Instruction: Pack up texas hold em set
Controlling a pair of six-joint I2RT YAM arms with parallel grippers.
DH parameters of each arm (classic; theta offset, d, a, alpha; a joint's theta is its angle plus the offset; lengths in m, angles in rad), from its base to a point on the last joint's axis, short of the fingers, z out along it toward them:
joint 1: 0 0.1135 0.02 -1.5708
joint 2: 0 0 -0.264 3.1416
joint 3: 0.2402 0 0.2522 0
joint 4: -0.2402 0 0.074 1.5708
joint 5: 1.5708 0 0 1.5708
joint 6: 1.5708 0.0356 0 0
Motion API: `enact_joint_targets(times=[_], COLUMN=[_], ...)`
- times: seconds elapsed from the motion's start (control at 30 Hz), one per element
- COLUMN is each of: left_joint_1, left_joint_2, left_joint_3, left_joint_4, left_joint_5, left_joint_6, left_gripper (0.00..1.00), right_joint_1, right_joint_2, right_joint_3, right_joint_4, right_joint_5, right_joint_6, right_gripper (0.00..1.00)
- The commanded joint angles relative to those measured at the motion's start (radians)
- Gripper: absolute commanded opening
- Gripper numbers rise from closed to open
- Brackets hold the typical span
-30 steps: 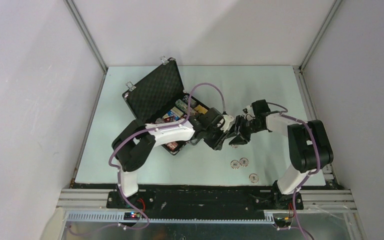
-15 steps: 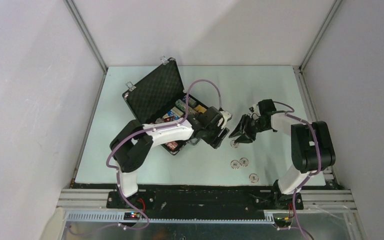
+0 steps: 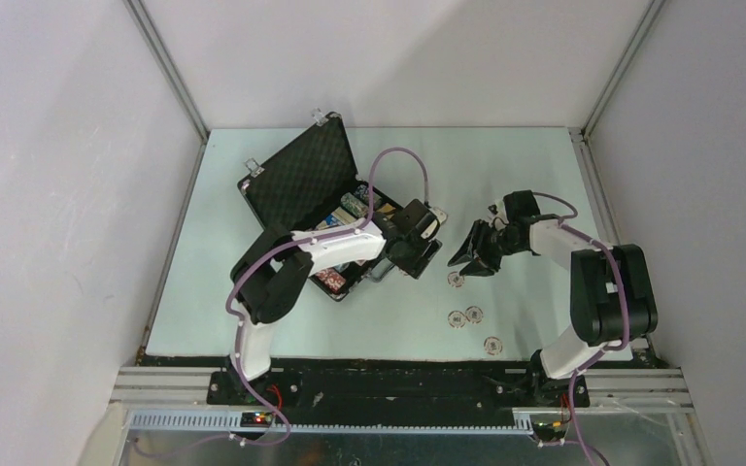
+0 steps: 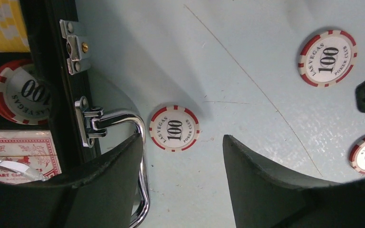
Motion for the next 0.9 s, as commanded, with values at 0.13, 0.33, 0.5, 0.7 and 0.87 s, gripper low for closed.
enact_joint_targets(times=[0.13, 0.33, 0.5, 0.7, 0.87], left_joint_1=[0.010, 0.013, 0.010, 0.011, 0.012], left_joint_2=[0.018, 0.015, 0.017, 0.036, 0.079], left_joint_3=[0.015, -0.006, -0.016, -0.006, 0.024], left_joint_4=[-0.003, 0.021, 0.020, -0.013, -0.065], left_joint_5=[0.056, 0.119, 0.119, 0.028, -0.011], left_joint_6=[-0.002, -0.005, -0.006, -0.013, -0.028], left_gripper=[0.71, 0.69, 0.70, 0.78, 0.80], right_joint_1=[-0.009, -0.016, -0.019, -0.021, -0.023], right_joint_2=[-0.046, -0.052, -0.054, -0.061, -0.061], right_joint_3=[0.002, 0.002, 0.002, 0.002, 0.002], right_joint_4=[-0.012, -0.018, -0.020, -0.020, -0.020], right_joint_5=[0.014, 0.016, 0.017, 0.015, 0.014], right_joint_6=[-0.006, -0.007, -0.007, -0.005, -0.004], right_gripper=[0.46, 0.46, 0.46, 0.46, 0.46])
